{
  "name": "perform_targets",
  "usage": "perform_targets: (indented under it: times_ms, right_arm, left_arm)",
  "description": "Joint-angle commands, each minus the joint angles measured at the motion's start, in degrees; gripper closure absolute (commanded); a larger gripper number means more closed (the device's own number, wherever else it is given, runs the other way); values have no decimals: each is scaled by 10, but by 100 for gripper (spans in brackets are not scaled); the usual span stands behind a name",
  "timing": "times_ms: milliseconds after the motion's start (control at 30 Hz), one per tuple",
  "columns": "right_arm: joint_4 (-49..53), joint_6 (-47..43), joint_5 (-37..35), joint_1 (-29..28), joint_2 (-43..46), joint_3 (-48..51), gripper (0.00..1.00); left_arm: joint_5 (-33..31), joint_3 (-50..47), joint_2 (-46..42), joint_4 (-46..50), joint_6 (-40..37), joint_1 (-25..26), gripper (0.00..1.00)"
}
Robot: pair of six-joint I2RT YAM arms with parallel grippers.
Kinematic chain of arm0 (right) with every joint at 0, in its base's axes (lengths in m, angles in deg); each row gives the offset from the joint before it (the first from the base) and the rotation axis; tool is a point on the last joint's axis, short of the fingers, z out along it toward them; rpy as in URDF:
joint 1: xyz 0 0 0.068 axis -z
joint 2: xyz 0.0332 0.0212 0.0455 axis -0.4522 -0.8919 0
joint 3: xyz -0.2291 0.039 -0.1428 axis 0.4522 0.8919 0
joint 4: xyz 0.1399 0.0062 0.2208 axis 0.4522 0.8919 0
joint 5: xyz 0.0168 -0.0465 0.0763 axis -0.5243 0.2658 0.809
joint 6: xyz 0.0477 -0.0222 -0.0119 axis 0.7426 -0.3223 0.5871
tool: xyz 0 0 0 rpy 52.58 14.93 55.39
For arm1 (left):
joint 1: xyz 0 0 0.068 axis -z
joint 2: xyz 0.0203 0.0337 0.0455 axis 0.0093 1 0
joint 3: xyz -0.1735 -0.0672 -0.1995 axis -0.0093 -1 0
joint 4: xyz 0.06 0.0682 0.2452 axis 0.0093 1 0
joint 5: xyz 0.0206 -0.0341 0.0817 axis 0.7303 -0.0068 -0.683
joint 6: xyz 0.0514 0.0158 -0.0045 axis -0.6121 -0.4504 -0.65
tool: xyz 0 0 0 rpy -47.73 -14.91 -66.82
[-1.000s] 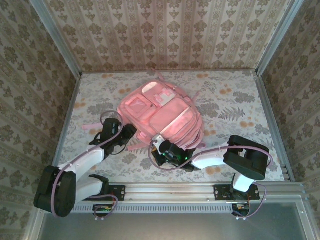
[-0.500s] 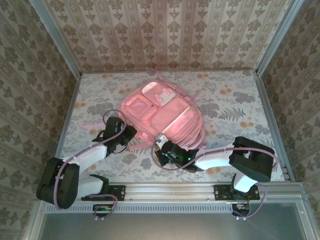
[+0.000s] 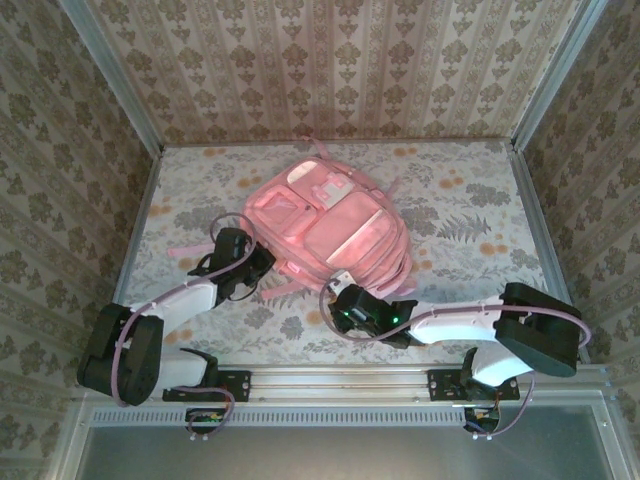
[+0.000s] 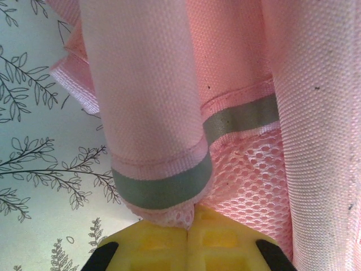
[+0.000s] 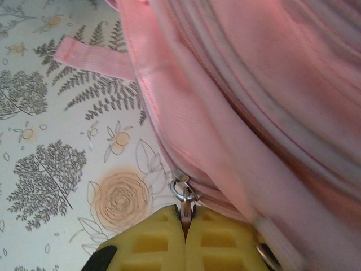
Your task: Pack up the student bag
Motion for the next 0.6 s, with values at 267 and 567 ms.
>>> perform_targets:
  times_ms: [267,567]
  right_arm:
    - [145,53,-9,17,127,48,100]
    - [80,49,86,16,61,-4,100]
  left_arm:
    - [-79,51,-3,41,-29,-24,96]
    - [-41,41,-100,142,-21,-6,44]
